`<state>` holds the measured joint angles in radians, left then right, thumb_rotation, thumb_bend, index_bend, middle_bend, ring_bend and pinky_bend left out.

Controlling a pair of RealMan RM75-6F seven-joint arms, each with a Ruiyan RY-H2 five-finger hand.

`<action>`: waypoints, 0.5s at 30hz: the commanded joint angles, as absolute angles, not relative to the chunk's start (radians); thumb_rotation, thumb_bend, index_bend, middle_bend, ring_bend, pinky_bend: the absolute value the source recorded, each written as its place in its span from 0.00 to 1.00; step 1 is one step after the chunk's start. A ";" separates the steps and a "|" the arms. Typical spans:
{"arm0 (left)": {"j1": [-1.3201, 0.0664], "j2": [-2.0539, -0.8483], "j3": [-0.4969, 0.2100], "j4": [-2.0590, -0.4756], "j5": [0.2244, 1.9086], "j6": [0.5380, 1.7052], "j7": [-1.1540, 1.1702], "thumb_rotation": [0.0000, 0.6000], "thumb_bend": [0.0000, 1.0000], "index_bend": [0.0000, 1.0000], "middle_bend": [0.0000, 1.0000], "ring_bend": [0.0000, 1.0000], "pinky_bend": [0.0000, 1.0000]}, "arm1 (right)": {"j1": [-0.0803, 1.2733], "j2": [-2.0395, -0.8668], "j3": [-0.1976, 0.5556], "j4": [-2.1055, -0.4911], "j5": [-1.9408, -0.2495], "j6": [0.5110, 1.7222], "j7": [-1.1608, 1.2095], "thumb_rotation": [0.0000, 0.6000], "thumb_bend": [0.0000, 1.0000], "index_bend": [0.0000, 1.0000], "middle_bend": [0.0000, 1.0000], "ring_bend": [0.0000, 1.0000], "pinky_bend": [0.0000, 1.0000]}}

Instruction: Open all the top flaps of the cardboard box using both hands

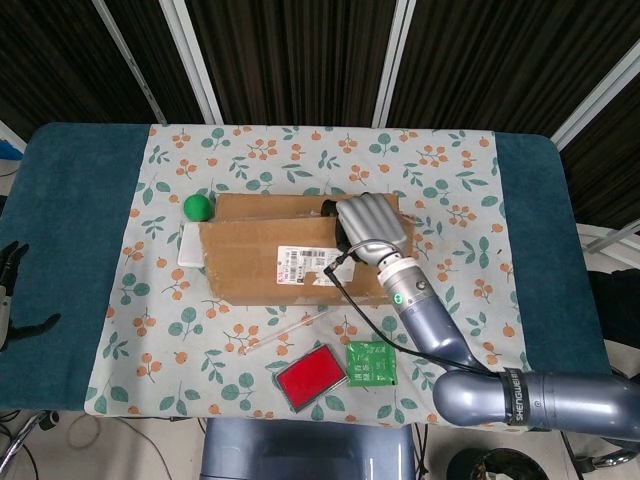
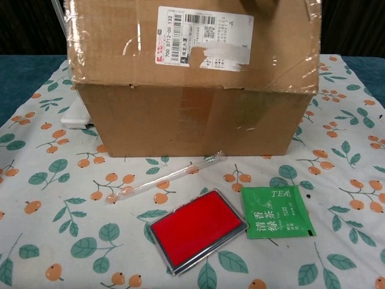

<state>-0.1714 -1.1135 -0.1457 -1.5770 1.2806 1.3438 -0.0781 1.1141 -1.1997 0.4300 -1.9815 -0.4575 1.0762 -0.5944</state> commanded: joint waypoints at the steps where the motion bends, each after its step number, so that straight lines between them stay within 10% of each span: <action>1: -0.172 -1.114 -0.146 -1.577 1.280 1.343 -0.078 1.00 0.11 0.00 0.00 0.00 0.00 | 1.126 -1.177 0.443 -2.020 -0.435 1.097 -0.593 1.00 1.00 0.49 0.61 0.59 0.43; 15: -0.171 -1.113 -0.145 -1.580 1.280 1.342 -0.081 1.00 0.11 0.00 0.00 0.00 0.00 | 1.180 -1.089 0.471 -2.170 -0.317 1.144 -0.614 1.00 1.00 0.49 0.60 0.59 0.43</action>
